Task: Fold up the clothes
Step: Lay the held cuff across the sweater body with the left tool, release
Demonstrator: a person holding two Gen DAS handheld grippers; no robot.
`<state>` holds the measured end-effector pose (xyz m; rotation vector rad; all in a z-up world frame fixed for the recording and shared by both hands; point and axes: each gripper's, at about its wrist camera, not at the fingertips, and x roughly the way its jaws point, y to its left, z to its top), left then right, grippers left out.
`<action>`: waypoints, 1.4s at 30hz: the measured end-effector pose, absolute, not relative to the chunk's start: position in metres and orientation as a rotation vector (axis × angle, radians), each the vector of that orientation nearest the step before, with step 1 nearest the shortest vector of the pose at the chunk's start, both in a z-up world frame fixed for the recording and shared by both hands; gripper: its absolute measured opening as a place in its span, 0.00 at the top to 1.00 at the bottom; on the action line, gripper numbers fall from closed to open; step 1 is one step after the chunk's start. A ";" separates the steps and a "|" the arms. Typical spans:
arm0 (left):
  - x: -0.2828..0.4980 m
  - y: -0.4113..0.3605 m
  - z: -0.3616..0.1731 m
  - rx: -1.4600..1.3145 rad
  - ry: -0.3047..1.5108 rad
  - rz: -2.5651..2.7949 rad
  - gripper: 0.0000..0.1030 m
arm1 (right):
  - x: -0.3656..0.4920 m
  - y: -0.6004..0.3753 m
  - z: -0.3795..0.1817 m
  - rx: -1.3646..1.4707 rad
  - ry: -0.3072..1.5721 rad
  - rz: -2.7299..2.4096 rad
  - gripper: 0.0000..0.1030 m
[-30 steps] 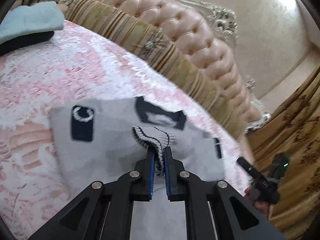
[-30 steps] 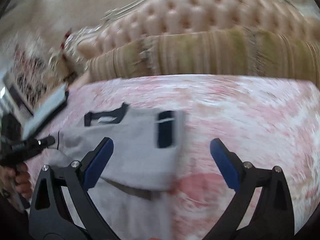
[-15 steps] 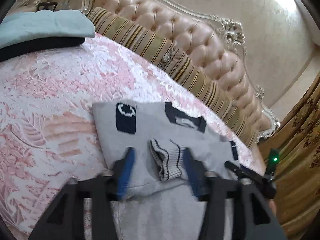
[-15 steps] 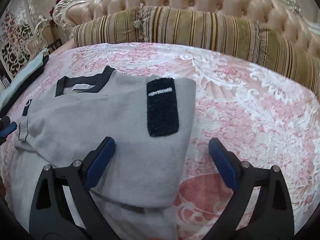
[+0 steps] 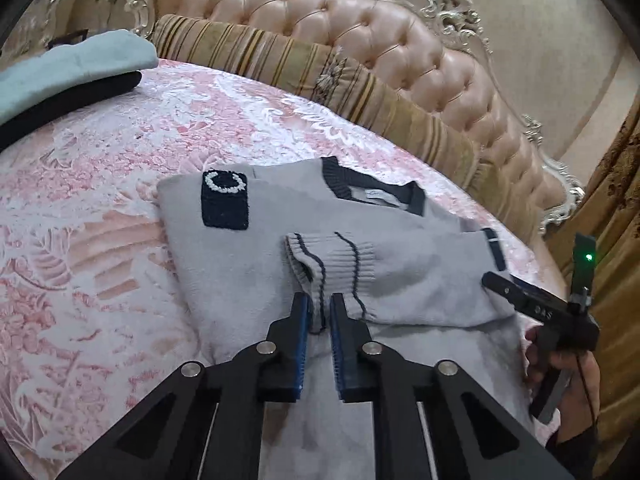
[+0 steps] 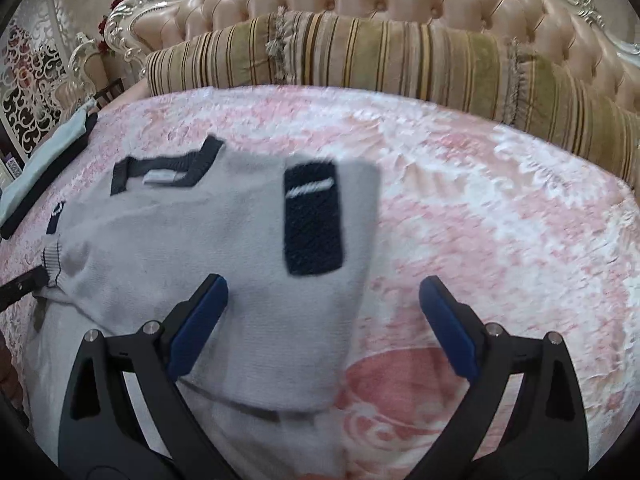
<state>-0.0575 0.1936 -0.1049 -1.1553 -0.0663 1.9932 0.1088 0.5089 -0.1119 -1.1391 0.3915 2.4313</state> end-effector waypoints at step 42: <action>-0.088 0.240 -0.111 -1.173 0.039 2.035 0.96 | 0.076 0.515 -0.126 -1.177 0.324 2.421 0.04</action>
